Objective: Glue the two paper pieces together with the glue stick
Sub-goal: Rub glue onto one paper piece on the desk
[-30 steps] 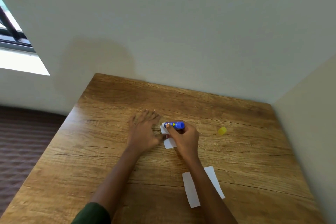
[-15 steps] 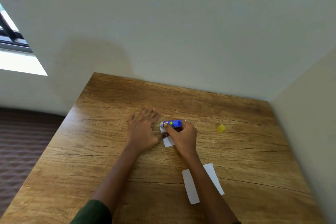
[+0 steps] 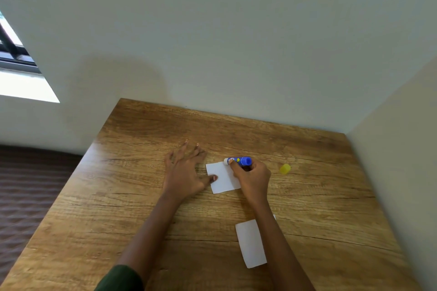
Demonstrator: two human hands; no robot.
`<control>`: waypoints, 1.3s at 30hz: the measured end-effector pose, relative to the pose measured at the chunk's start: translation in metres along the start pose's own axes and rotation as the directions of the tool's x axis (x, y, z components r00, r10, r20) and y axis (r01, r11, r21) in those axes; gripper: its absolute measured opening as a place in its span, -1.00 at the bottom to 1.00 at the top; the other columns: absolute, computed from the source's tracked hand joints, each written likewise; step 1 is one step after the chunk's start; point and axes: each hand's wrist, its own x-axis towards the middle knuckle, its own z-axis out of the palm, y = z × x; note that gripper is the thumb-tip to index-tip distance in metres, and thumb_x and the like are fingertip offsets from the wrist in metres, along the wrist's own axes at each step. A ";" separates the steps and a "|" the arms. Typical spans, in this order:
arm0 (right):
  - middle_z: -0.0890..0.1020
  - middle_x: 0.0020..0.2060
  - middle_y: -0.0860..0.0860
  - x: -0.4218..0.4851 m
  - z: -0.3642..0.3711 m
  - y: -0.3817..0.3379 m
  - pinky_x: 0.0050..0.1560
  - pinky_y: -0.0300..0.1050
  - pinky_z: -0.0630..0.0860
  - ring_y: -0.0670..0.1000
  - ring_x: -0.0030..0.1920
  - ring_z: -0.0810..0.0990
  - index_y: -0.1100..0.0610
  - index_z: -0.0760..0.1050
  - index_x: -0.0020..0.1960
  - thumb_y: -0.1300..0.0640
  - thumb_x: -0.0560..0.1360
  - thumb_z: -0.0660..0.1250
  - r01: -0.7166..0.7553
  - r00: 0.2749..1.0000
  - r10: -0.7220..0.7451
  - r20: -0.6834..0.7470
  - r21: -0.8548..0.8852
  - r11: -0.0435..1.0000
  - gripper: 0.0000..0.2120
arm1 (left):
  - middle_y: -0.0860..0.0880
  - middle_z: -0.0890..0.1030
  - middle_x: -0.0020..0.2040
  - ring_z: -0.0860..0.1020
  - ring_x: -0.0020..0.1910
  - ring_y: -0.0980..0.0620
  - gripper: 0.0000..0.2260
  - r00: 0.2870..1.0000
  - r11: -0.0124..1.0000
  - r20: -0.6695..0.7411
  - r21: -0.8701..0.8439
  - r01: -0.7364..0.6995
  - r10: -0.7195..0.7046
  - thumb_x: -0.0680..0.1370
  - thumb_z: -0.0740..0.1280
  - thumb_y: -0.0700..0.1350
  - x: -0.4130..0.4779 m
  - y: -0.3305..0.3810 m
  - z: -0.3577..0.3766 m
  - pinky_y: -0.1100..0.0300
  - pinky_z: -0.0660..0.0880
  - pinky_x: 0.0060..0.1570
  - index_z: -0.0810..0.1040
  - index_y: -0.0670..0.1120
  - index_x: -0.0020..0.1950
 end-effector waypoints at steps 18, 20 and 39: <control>0.64 -0.37 0.16 0.011 -0.019 0.008 -0.26 -0.02 0.55 0.11 -0.32 0.60 0.22 0.56 -0.28 0.03 0.34 0.51 -0.061 0.995 0.059 -0.075 -0.018 0.998 -0.74 | 0.08 0.34 0.44 -0.01 0.51 -0.12 -0.69 0.949 0.951 0.095 0.050 -0.305 0.300 0.54 0.11 0.08 -0.008 0.007 -0.007 -0.19 -0.09 0.36 0.42 0.31 0.25; 0.65 -0.36 0.16 0.011 -0.020 0.007 -0.28 -0.04 0.54 0.09 -0.33 0.59 0.22 0.56 -0.28 0.03 0.34 0.51 -0.069 0.995 0.067 -0.071 -0.014 0.998 -0.74 | 0.09 0.36 0.43 0.00 0.51 -0.12 -0.69 0.954 0.957 0.090 0.023 -0.289 0.286 0.53 0.12 0.10 -0.008 0.007 -0.007 -0.19 -0.09 0.36 0.43 0.32 0.24; 0.61 -0.46 0.11 -0.008 -0.044 0.015 -0.37 -0.24 0.43 -0.08 -0.46 0.49 0.19 0.54 -0.35 0.07 0.32 0.50 -0.098 0.993 0.096 -0.073 -0.022 0.995 -0.77 | 0.10 0.33 0.45 -0.04 0.51 -0.09 -0.72 0.961 0.965 0.089 -0.019 -0.262 0.262 0.54 0.15 0.11 -0.008 0.007 -0.007 -0.12 -0.13 0.36 0.44 0.32 0.23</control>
